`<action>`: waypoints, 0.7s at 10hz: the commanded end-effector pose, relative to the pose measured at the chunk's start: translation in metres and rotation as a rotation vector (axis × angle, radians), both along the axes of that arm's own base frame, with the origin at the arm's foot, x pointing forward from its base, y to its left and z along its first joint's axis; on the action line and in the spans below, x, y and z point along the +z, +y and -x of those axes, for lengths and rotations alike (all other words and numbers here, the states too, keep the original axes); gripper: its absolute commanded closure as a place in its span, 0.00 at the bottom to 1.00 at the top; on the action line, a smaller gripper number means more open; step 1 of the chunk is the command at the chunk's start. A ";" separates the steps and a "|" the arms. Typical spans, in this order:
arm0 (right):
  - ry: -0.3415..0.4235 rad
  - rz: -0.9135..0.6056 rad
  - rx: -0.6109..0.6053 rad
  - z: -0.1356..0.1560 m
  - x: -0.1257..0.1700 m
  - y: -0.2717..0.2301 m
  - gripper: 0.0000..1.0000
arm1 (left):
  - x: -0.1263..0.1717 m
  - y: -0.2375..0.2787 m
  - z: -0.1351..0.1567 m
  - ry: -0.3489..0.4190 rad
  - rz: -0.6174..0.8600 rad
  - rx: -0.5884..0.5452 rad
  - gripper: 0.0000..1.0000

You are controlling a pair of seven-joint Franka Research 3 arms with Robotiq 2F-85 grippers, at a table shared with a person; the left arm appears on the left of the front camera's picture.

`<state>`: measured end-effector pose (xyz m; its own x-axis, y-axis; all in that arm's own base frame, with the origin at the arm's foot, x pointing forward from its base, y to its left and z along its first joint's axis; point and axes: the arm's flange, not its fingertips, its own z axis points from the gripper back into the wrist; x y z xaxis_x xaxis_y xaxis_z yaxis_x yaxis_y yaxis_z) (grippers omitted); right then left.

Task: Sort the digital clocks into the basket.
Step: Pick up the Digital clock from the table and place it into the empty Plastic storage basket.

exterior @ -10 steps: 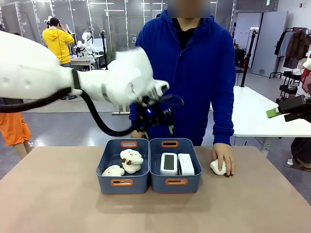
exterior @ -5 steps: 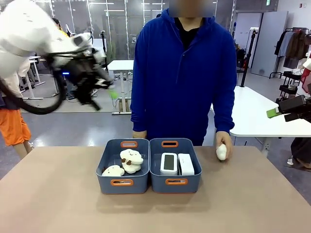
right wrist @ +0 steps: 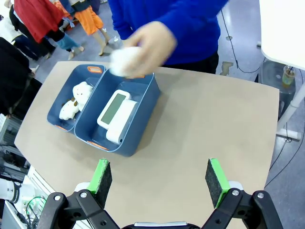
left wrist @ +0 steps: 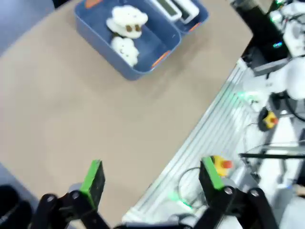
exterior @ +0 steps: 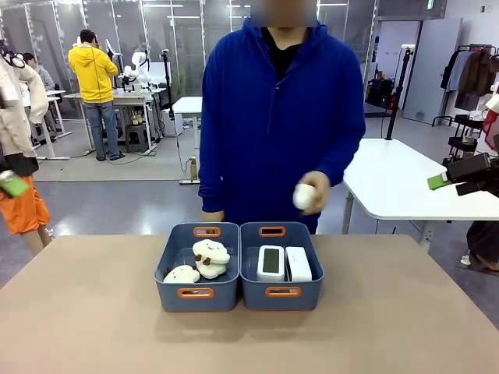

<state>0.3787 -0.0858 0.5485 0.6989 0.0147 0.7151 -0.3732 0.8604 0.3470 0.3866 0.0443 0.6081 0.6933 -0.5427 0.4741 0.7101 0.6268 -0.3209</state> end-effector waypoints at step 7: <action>0.010 0.000 -0.020 0.000 0.001 0.003 0.00 | 0.001 0.035 0.043 -0.175 -0.007 -0.071 0.00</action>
<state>0.3788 -0.0853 0.5486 0.6989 0.0155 0.7151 -0.3743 0.8599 0.3472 0.3416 0.0809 0.6006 0.5438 -0.5934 0.5935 0.8044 0.5702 -0.1669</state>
